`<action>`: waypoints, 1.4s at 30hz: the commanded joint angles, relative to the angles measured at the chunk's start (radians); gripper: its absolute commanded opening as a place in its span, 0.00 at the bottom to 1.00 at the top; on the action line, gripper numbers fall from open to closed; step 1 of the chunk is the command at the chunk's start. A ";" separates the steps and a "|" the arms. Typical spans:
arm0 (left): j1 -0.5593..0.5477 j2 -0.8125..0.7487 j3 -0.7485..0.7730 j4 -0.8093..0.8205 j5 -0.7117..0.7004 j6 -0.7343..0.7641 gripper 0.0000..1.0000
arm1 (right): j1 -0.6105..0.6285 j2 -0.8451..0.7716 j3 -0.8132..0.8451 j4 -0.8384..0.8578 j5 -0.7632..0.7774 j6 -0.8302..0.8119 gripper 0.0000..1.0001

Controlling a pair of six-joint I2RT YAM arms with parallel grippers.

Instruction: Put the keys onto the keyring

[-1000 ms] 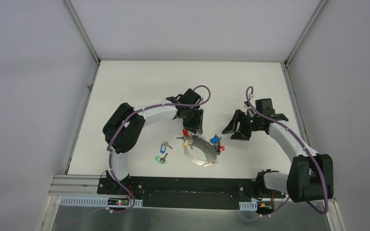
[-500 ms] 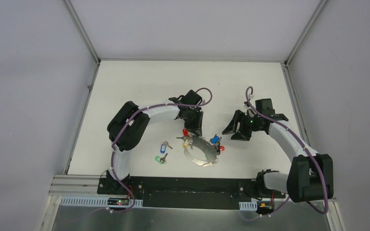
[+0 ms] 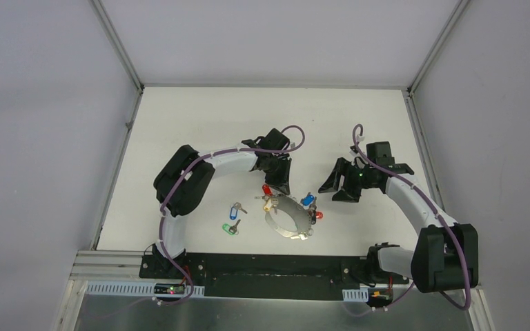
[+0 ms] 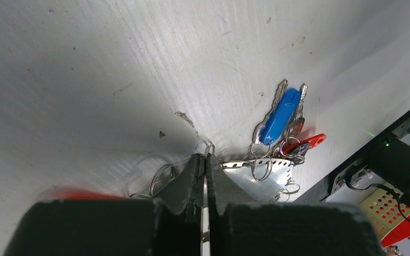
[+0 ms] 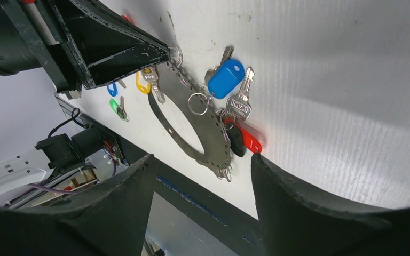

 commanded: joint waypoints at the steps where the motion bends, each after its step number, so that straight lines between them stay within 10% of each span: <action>1: 0.008 -0.089 0.034 0.031 0.007 0.041 0.00 | -0.005 -0.067 0.029 -0.003 -0.009 -0.030 0.69; 42: -0.028 -0.493 -0.034 0.295 0.301 0.249 0.00 | -0.005 -0.343 0.121 0.312 -0.215 -0.029 0.86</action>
